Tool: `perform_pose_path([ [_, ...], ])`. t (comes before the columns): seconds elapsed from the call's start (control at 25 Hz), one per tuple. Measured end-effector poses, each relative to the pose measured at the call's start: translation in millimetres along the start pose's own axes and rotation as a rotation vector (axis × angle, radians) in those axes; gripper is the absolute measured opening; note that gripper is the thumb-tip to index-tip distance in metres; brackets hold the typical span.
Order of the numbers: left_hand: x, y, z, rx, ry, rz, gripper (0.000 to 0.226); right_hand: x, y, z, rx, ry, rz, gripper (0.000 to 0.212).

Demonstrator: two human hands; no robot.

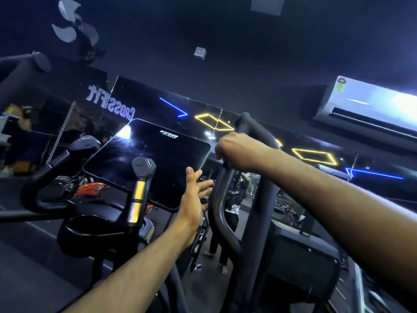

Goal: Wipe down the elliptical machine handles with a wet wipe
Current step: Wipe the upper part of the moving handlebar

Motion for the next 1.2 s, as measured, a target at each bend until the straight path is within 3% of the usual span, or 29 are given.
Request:
perform_pose_path([
  [0.24, -8, 3, 4, 0.010, -0.011, 0.023, 0.071, 11, -70, 37, -0.182, 0.131, -0.107, 0.012],
  [0.4, -3, 13, -2, 0.034, -0.025, 0.015, 0.071, 18, -85, 60, -0.304, 0.166, -0.350, 0.021],
  [0.48, 7, 19, -6, 0.061, -0.029, -0.012, 0.067, -1, -38, 57, -0.155, 0.280, -0.392, 0.016],
  [0.6, 24, 28, -12, 0.083, -0.041, -0.037, 0.071, -24, 57, 54, 0.245, 0.493, -0.334, 0.014],
  [0.72, 32, 36, -21, 0.117, -0.019, -0.048, 0.070, -14, 94, 41, 0.518, 0.456, -0.282, 0.016],
  [0.8, 32, 38, -24, 0.132, 0.002, -0.044, 0.069, -8, 85, 34, 0.566, 0.422, -0.244, 0.017],
  [1.0, 25, 31, -24, 0.114, 0.028, -0.012, 0.066, 14, 65, 57, 0.711, 0.595, -0.464, 0.019],
  [1.2, 32, 29, -18, 0.105, 0.021, -0.007, 0.060, 32, 23, 78, 0.664, 0.649, -0.704, 0.010],
])
Point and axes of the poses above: each hand's wrist, its own z-axis away from the middle knuckle, its own x-axis out of the palm, y = z × x, the point moved 8 cm from there along -z, towards the middle knuckle, and after that the axes turned 6 degrees about -x, right-handed, at the moved point
